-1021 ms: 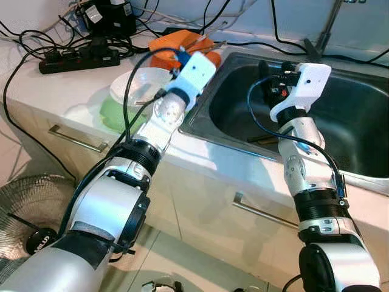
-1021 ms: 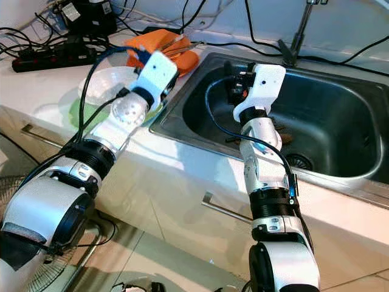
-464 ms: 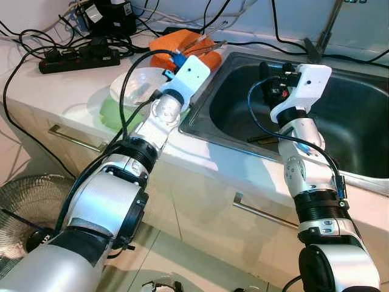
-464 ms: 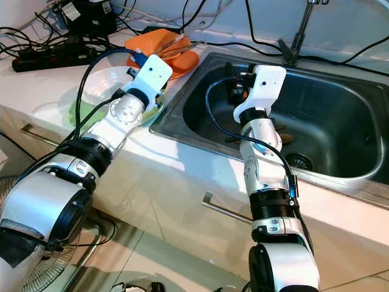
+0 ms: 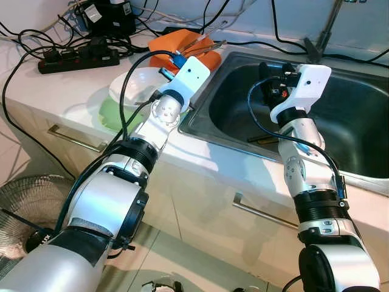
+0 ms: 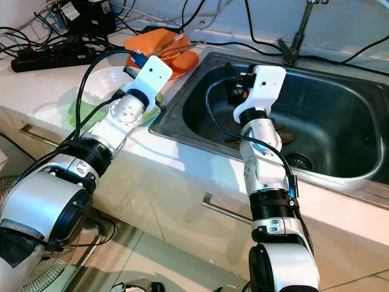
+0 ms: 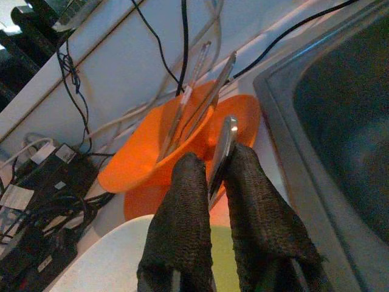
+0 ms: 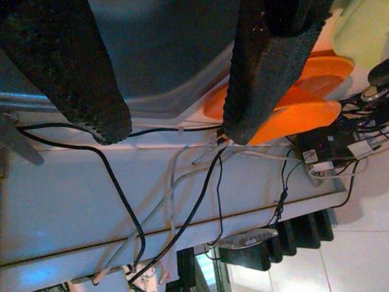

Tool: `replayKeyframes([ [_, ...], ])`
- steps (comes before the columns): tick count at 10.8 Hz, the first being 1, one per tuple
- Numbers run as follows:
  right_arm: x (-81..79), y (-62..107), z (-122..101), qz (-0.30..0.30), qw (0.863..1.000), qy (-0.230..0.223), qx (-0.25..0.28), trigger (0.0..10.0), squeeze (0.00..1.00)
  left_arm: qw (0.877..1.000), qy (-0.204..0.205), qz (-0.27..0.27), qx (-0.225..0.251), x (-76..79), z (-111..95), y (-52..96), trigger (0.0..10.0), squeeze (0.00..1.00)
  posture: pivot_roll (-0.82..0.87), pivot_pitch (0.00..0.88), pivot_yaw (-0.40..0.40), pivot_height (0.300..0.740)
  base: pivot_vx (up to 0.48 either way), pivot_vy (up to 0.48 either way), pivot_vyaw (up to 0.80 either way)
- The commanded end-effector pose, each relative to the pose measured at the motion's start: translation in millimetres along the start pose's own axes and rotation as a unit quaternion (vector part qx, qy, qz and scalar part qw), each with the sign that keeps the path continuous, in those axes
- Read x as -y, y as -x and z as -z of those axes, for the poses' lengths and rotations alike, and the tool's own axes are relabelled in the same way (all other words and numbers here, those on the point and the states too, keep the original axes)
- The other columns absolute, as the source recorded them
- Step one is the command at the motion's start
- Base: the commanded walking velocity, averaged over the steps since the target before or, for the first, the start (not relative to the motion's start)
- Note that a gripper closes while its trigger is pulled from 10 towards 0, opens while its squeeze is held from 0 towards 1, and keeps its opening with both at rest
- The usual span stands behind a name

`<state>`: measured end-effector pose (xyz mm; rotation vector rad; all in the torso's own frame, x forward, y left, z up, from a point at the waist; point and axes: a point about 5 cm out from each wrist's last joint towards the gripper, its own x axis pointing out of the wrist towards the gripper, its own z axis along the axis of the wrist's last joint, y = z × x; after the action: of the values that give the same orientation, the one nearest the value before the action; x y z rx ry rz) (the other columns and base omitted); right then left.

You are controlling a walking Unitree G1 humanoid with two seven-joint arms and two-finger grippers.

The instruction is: Kitchen organization

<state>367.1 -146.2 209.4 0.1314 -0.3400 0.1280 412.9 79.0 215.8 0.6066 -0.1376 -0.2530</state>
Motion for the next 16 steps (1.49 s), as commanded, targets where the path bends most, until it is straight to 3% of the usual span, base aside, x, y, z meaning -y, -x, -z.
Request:
replayKeyframes([
  [1, -1.6, 0.8, -1.1, -0.001, 1.000, -0.001, 0.001, 10.0, 0.00, 1.000, 0.000, 0.000, -0.006, -1.8, -0.2, -0.9, 0.0, 0.00, 0.01, 0.031, 0.052, 0.740, 0.000, 0.000, 0.00],
  [6, -1.6, 1.1, 0.5, 0.000, 1.000, -0.003, -0.002, 10.0, 0.00, 1.000, -0.003, -0.007, -0.007, -3.1, 4.3, 0.9, 0.0, 0.00, 0.01, 0.033, 0.050, 0.740, 0.000, 0.000, 0.00],
  [8, -1.1, 1.0, 0.0, 0.000, 1.000, -0.003, -0.002, 10.0, 0.00, 0.998, -0.063, -0.012, 0.013, -9.2, -4.1, -0.4, 0.0, 0.00, 0.01, 0.039, 0.048, 0.740, 0.000, 0.000, 0.00],
  [11, -3.2, 1.4, 2.2, -0.003, 1.000, -0.006, -0.005, 10.0, 0.00, 0.993, -0.077, -0.044, 0.076, -23.4, -27.5, -0.3, 0.0, 0.00, 0.03, 0.044, 0.045, 0.740, 0.000, 0.000, 0.00],
  [13, -4.1, 1.4, 2.4, -0.005, 1.000, -0.008, -0.006, 10.0, 0.00, 0.982, -0.107, -0.081, 0.132, -38.0, -49.8, 4.1, 0.4, 0.00, 0.03, 0.045, 0.043, 0.740, 0.000, 0.000, 0.00],
  [14, -3.7, 1.5, 2.6, -0.005, 1.000, -0.008, -0.006, 10.0, 0.00, 0.975, -0.091, -0.101, 0.176, -45.8, -65.8, 9.1, 10.0, 0.00, 0.03, 0.042, 0.041, 0.740, 0.000, 0.000, 0.00],
  [16, -4.7, 2.3, 2.4, -0.024, 1.000, -0.003, -0.005, 10.0, 0.00, 0.959, -0.012, -0.107, 0.262, -48.6, -85.4, 22.3, 10.0, 0.00, 0.02, 0.002, 0.048, 0.740, 0.000, 0.000, 0.00],
])
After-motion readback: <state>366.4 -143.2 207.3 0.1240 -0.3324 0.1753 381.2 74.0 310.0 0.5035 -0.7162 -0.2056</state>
